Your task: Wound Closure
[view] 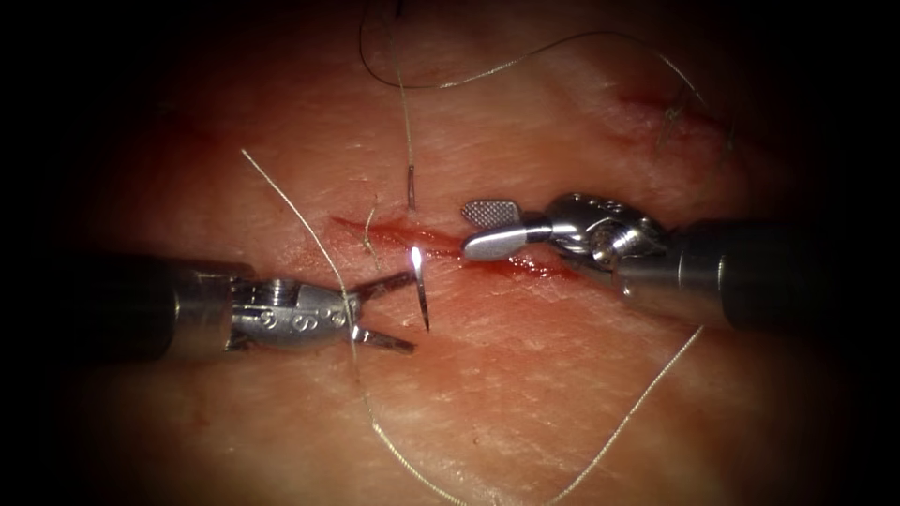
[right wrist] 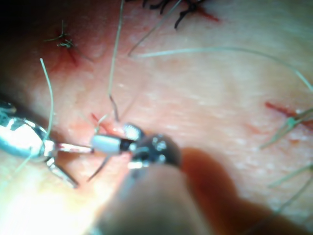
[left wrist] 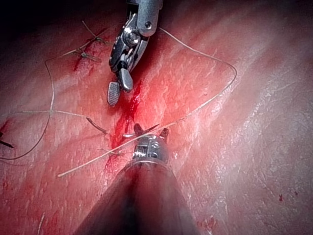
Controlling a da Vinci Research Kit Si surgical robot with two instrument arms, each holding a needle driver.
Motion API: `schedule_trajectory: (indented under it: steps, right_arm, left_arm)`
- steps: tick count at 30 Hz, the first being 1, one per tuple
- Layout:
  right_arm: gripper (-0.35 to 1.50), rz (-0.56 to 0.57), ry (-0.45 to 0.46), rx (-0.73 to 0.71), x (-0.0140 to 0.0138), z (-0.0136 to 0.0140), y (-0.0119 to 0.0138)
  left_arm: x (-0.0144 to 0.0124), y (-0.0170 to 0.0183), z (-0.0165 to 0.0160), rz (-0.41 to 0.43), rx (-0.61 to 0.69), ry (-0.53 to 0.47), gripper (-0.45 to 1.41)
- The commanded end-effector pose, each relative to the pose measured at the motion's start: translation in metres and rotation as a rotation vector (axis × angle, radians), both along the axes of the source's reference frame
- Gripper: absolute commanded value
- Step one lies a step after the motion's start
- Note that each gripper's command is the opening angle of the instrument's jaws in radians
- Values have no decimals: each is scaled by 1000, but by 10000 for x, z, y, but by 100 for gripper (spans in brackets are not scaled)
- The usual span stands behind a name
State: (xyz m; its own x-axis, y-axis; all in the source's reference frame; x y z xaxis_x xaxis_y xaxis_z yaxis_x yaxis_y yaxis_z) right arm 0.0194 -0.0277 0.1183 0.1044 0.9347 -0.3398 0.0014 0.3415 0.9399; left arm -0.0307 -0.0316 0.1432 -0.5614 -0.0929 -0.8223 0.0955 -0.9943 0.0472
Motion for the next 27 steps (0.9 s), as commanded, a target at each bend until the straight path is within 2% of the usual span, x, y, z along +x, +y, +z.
schedule_trajectory:
  steps: [1,13,27]
  right_arm:
    - [133,3,5,0,7,5,-3]
    - [133,17,23,-1,7,6,-6]
    - [133,19,29,-3,8,5,-11]
  left_arm:
    - [-6,-2,7,1,-8,3,59]
    - [-9,14,26,9,-79,47,61]
    - [-17,2,47,29,-80,70,57]
